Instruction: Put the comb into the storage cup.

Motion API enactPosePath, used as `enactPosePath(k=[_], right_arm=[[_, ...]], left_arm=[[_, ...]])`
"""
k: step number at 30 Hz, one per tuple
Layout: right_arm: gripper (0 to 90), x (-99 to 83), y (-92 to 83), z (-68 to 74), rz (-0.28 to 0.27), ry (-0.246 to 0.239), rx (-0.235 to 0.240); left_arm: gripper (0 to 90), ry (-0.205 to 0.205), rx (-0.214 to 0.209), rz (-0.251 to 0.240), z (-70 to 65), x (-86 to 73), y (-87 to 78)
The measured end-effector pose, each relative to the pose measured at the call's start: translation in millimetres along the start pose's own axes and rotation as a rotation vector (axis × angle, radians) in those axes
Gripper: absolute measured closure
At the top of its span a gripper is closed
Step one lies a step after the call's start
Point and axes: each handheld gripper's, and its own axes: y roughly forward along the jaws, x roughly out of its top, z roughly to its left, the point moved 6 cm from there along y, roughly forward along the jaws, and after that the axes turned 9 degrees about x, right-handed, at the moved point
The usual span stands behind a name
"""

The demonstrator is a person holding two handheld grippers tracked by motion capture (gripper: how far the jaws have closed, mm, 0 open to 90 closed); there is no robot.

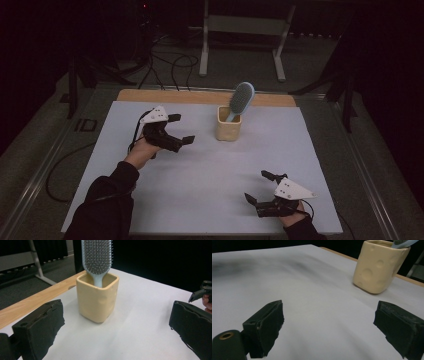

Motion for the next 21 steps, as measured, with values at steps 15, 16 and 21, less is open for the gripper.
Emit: enactPosePath(k=[15,16,21], right_arm=[[8.5,-0.1,1.8,0.0,0.004,-0.004,0.000],[8.5,-0.1,1.8,0.0,0.005,-0.004,0.001],[8.5,0.0,2.1,-0.2,0.006,-0.007,0.001]], left_arm=[[0.0,-0.025,0.049,0.022,10.8,-31.9,-42.5],[0.0,-0.026,0.053,0.029,10.9,-34.8,-44.8],[0.0,-0.030,0.072,0.047,12.3,-47.1,-58.4]])
